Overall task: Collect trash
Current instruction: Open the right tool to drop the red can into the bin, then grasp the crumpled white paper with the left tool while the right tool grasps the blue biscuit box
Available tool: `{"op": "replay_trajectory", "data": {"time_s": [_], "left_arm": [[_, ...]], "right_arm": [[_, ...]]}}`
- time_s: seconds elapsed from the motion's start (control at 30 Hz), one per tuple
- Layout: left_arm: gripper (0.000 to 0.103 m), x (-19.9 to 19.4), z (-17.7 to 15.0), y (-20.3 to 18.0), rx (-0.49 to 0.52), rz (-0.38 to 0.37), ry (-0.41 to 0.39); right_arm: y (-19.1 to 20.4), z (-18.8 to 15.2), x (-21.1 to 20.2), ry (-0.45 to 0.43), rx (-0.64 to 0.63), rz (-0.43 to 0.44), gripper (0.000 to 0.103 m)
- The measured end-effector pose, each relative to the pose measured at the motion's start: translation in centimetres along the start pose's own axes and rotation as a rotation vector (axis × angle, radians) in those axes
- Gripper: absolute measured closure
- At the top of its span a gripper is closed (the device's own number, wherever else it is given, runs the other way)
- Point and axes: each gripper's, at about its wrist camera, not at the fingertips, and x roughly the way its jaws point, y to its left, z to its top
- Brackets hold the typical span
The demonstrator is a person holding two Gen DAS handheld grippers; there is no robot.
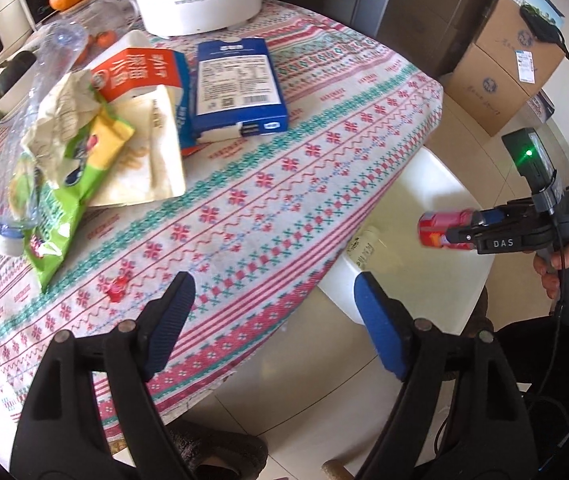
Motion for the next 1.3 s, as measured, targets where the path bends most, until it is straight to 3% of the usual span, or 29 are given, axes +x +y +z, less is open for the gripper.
{"op": "replay_trajectory", "data": {"time_s": [0.1, 0.4, 0.67, 0.87, 1.03, 1.3], "left_arm": [[0.021, -0.6, -0.2, 1.1, -0.027, 0.003, -0.011], [0.021, -2.4, -0.1, 5.0, -0.121, 0.039, -0.068], [0.019, -3.3, 0.5, 9.7, -0.242, 0.148, -0.149], [0.019, -1.7, 1.2, 12.1, -0.247, 0.233, -0.161], [0.019, -1.5, 1.9, 13.7, -0.293, 0.2, -0.221], [0.019, -0.4, 4.3, 14.5, -0.426, 0.084, -0.305]], "right_arm": [[0.2, 0.0, -1.1, -0.031, -0.012, 0.002, 0.035], [1.7, -0.7, -6.3, -0.177, -0.053, 0.018, 0.025], [4.0, -1.2, -10.0, -0.305, -0.111, -0.043, 0.024], [4.9, -0.1, -10.4, -0.327, -0.116, -0.042, 0.024], [6.2, 0.8, -10.3, -0.332, -0.126, -0.029, 0.024], [8.5, 2.3, -10.3, -0.351, -0.137, -0.012, 0.024]]}}
